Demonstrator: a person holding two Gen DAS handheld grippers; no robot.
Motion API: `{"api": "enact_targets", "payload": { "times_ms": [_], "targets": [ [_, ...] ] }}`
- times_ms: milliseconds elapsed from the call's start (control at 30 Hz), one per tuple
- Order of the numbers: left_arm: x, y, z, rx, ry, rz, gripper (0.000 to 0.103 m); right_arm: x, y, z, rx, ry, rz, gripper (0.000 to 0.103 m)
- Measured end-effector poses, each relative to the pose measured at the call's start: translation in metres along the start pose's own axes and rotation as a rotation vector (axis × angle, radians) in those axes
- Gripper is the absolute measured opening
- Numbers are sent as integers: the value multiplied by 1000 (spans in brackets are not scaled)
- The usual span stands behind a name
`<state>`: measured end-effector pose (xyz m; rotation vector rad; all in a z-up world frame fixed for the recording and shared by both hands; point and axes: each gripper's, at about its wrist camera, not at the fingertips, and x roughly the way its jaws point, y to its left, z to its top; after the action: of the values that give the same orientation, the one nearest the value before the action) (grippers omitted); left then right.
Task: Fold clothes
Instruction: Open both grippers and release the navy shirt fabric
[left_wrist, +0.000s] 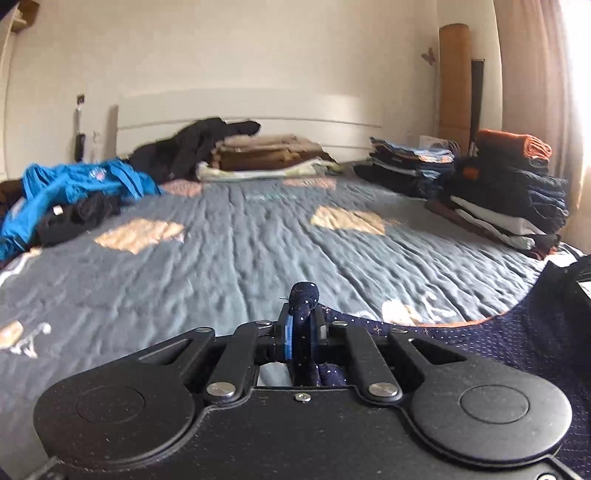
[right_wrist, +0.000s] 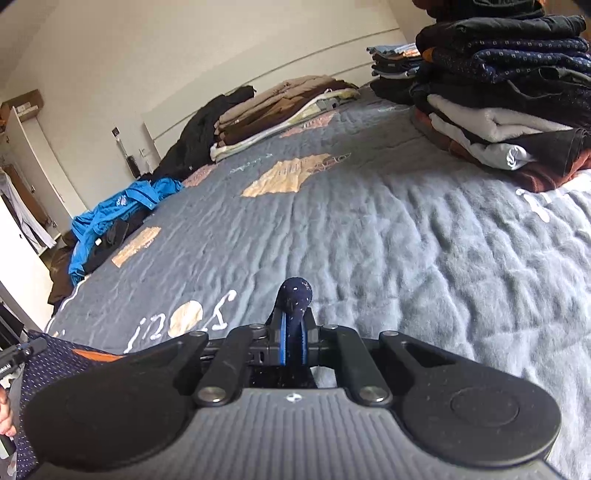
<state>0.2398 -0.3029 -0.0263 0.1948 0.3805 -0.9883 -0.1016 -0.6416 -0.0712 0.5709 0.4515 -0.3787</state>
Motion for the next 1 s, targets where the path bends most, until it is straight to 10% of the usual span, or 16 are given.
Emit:
{"api": "enact_targets", "payload": {
  "times_ms": [400,600,733,1000],
  "targets": [
    [23,6,1,10,-10,35,8,10,0,5,2,-86,-22,7],
    [64,10,-20,18,136,54,8,28,-7,10,-12,-71,-51,7],
    [72,10,-32,36,224,74,25,48,-19,-3,-1,12,-101,12],
    [-11,13,2,-65,68,144,49,-8,1,23,-60,-54,-123,43]
  ]
}}
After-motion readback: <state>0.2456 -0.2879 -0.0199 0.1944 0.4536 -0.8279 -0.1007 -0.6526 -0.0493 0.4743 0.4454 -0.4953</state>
